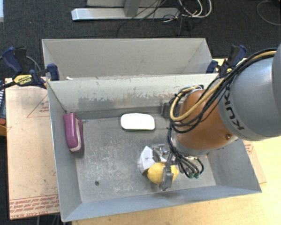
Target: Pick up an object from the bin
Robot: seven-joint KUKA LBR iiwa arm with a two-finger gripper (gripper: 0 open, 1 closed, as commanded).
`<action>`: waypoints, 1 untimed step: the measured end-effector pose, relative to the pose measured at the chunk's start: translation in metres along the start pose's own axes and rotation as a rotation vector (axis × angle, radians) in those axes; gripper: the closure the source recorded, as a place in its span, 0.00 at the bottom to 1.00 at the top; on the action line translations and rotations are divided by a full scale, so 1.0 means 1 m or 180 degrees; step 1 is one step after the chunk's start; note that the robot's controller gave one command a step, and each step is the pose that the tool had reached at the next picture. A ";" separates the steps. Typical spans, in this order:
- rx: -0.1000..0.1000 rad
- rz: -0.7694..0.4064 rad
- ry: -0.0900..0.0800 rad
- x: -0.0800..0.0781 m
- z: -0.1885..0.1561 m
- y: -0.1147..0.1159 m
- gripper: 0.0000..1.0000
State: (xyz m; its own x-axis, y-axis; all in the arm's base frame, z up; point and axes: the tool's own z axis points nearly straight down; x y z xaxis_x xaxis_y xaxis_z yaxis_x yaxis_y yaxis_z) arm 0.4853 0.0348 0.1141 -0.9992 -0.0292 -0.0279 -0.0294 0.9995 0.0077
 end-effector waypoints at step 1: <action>-0.0001 0.0000 -0.0017 -0.002 -0.018 0.000 1.00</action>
Offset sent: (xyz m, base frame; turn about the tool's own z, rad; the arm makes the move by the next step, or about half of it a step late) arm 0.0000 -0.0001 0.0659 0.0000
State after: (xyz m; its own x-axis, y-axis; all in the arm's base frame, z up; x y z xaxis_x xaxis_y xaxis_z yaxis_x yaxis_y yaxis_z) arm 0.4864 0.0349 0.1324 -0.9990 -0.0293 -0.0333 -0.0296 0.9995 0.0081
